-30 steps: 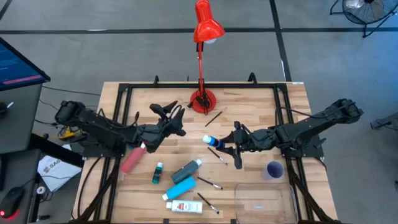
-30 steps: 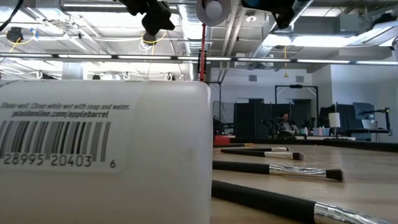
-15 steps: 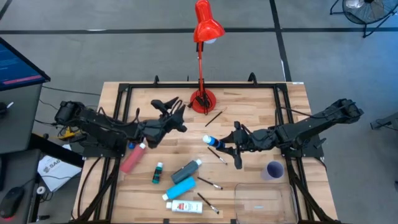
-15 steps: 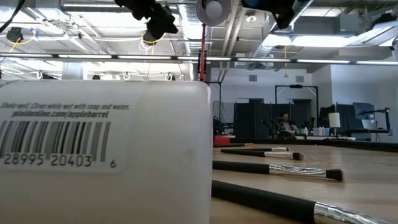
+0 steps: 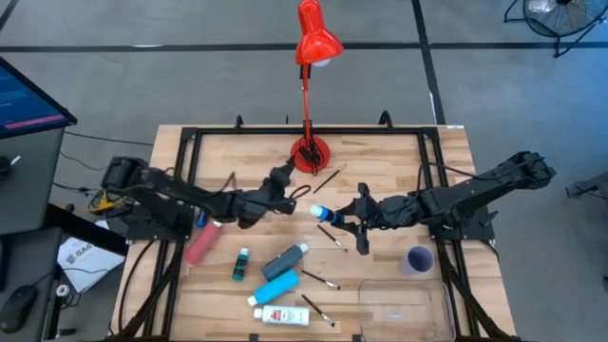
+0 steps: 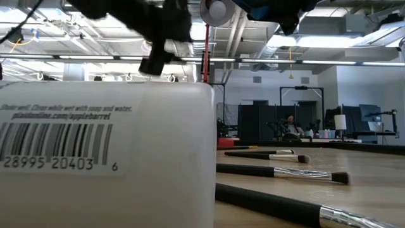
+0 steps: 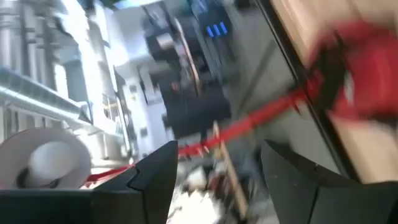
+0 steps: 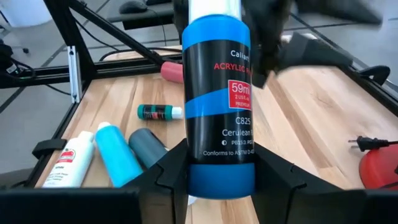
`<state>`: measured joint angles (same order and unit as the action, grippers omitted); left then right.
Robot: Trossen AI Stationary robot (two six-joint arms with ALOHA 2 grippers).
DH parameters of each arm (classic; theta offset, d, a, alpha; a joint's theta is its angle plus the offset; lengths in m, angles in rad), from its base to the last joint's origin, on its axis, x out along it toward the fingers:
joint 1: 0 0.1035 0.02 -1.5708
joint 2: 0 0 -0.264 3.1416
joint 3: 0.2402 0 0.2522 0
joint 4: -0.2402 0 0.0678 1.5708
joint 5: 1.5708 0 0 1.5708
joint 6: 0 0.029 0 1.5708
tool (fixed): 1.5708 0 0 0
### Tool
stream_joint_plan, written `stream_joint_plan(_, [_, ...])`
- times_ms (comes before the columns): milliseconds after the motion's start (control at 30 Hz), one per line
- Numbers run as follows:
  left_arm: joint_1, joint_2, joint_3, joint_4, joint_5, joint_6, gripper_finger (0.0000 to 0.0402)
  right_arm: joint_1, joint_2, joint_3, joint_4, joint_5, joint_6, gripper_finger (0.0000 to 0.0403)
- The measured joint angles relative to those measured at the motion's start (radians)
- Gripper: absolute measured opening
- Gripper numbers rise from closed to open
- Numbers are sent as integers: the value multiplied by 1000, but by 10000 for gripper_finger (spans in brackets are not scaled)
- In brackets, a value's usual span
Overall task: Pick & Place Paint Supplies
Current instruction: Put the blue paint bottle into the transparent bin
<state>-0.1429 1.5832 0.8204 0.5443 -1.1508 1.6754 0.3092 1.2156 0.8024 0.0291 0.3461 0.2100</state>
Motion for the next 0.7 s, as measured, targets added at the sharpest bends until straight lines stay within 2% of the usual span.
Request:
stream_joint_plan(67, [7,43,-1,-3,-13,18,204,0,0,0,-5,0,0,124])
stream_joint_plan(233, [3,96,-1,4,33,18,204,0,0,0,-22,1,0,125])
stream_joint_plan(500, [-1,91,-1,19,18,-2,204,-6,0,0,-84,0,37,124])
stream_joint_plan(700, [-2,91,-1,20,62,-40,204,-11,0,0,-109,2,64,124])
